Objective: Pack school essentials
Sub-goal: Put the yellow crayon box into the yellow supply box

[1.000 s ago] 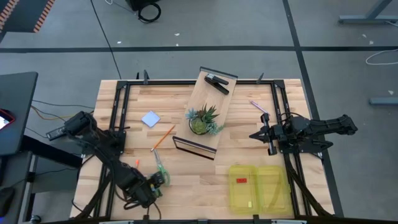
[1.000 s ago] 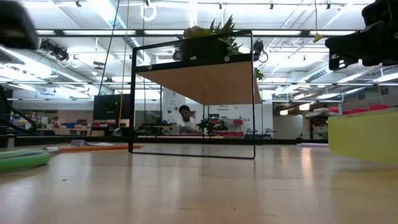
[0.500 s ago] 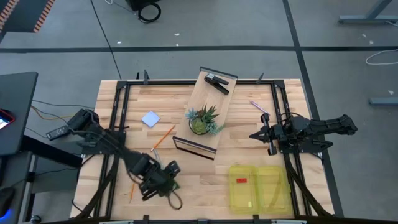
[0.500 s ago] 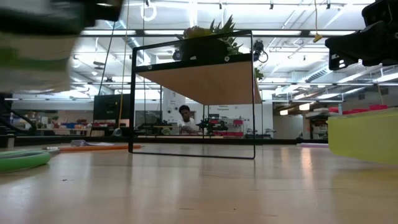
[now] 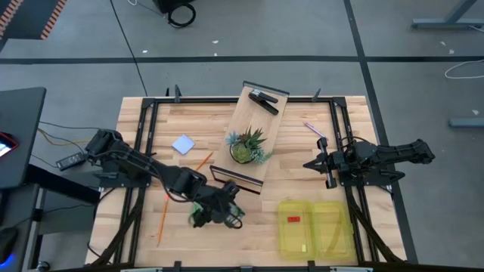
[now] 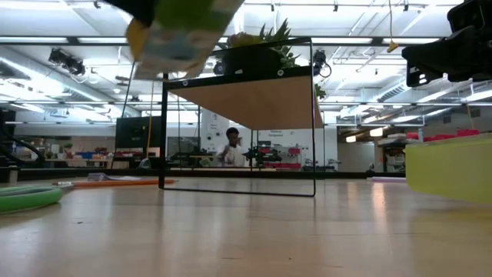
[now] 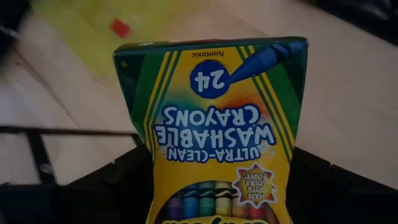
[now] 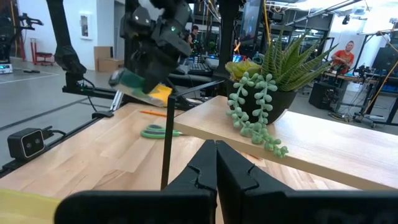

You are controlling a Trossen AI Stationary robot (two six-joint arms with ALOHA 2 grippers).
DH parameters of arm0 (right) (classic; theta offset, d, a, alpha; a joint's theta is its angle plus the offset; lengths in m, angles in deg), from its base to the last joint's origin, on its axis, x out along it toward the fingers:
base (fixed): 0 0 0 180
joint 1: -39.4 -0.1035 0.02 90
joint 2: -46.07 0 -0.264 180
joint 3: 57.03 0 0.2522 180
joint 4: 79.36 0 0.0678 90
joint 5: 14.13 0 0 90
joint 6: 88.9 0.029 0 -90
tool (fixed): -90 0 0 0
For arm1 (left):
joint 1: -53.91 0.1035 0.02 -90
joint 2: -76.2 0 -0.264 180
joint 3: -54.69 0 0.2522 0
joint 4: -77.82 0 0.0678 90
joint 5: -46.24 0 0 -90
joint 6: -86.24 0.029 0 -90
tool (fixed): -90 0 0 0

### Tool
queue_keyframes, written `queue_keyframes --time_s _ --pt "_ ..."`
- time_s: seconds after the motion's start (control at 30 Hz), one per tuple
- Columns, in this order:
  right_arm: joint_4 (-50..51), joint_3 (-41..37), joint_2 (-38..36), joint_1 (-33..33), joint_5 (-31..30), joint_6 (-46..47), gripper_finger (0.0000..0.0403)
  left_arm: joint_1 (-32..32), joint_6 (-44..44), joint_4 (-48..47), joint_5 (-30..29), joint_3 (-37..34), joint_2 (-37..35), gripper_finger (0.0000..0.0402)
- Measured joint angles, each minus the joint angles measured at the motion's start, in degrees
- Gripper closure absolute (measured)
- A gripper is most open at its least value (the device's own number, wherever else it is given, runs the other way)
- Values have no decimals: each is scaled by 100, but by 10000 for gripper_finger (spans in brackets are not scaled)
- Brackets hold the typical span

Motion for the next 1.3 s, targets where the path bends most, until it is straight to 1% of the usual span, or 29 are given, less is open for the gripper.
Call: queue_keyframes --time_s 0.27,0.33,0.4,0.53,0.63,0.93,1.13,1.3 --pt "0 1 0 -1 0 0 395 43 55 1241 19 11 82 111" --pt "-1 0 0 0 0 0 395 56 9 1342 8 7 112 111" --pt "0 0 0 0 0 0 395 91 -23 1736 6 17 212 111" --pt "23 0 17 -1 0 0 395 79 -11 2076 6 9 406 111" --pt "36 0 50 0 0 0 395 43 49 2168 25 33 539 111" --pt "84 0 81 0 1 0 395 57 213 2690 352 324 1016 111" --pt "143 0 85 -2 2 0 395 71 546 2824 525 745 1459 111" --pt "140 0 85 -2 1 0 395 149 832 2891 698 1299 1908 111"
